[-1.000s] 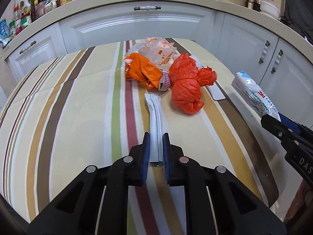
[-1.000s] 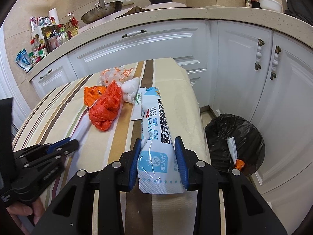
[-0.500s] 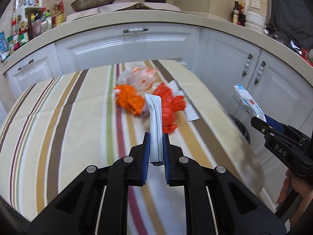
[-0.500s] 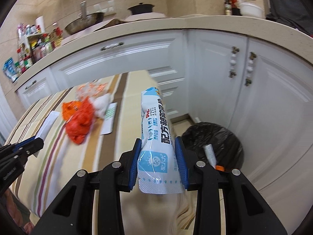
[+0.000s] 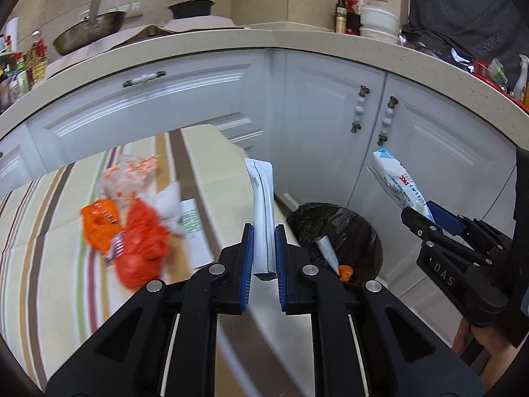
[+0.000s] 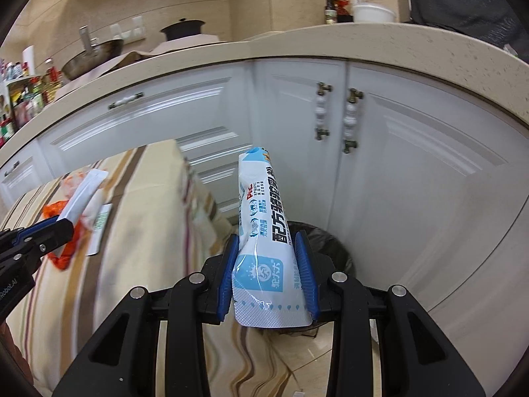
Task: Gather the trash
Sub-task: 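Drop the blue-printed tube into the bin with the right gripper while the left drops the white packet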
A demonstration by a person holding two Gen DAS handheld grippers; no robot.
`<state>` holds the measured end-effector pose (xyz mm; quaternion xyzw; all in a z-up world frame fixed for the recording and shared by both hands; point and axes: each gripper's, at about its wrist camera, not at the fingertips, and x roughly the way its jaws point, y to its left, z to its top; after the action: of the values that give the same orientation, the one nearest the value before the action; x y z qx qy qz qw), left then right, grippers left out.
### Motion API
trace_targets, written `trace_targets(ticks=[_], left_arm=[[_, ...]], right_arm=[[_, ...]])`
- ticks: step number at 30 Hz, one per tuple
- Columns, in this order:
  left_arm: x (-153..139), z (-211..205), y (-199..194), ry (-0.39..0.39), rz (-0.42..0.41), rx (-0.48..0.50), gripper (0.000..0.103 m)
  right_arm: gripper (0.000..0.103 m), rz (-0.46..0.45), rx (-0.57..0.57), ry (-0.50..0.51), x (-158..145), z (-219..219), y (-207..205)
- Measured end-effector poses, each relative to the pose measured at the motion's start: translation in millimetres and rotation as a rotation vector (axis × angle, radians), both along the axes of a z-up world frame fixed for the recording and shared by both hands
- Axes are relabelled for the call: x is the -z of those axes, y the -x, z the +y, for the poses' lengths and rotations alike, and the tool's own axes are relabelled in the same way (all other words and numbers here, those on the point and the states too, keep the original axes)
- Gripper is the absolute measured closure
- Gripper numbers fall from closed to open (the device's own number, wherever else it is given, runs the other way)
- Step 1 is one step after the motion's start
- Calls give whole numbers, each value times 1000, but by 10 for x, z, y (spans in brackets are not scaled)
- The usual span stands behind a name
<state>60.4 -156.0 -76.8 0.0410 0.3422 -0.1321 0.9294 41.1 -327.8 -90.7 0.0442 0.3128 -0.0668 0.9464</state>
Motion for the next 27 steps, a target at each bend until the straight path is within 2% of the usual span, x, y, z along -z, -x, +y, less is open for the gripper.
trace_targets(ticks=[14, 25, 27], left_arm=[[235, -857, -478, -23, 57, 60, 90], [506, -1173, -874, -35, 122, 52, 90], [544, -1186, -969, -6, 159, 50, 90]], right_arm=[[68, 32, 62, -13, 221, -504, -251], [68, 72, 76, -21, 446, -678, -539], [68, 77, 79, -21, 479, -699, -589]])
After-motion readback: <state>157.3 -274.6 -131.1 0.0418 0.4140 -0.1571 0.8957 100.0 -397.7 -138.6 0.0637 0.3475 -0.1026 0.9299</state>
